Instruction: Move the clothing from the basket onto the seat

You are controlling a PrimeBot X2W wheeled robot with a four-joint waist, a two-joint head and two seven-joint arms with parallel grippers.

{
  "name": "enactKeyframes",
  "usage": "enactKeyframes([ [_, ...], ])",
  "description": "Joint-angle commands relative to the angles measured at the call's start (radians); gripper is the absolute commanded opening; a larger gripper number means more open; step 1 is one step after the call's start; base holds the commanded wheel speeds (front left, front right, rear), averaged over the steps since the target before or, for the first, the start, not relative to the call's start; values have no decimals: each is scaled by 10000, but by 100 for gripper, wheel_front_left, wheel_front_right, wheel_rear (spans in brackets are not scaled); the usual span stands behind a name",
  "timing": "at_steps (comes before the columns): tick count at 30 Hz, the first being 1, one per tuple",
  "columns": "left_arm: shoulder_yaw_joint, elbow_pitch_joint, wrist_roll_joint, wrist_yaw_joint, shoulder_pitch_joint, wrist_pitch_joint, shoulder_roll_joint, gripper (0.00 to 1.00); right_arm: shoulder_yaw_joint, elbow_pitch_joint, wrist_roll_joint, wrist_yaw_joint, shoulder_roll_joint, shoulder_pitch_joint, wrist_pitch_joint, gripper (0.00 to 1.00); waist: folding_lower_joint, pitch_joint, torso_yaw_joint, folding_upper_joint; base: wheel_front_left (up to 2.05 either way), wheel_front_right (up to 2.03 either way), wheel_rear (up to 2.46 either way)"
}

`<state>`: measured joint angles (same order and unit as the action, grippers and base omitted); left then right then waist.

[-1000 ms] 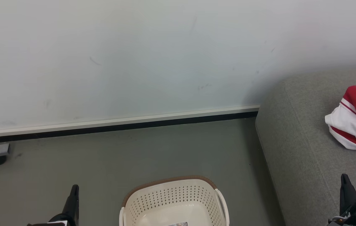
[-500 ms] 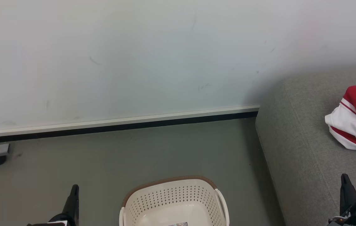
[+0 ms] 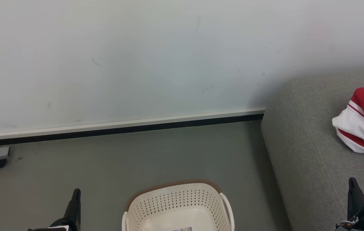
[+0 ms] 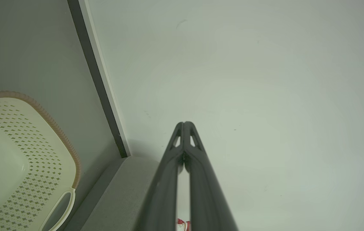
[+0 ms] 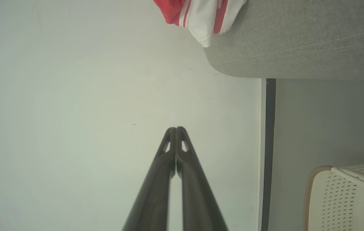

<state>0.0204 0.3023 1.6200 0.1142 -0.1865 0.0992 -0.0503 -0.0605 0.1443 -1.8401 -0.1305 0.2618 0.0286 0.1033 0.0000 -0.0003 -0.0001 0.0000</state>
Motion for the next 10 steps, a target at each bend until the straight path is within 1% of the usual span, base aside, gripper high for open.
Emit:
enactKeyframes([
  [1, 25, 15, 31, 56, -10, 15, 3, 0, -29, -25, -48, -4, 74, -52, 15, 0, 0, 0, 0, 0, 0, 0, 0],
  [10, 24, 14, 32, 56, -9, 14, 3, 0, -48, -31, -49, -4, 89, -52, 29, 0, 0, 0, 0, 0, 0, 0, 0],
])
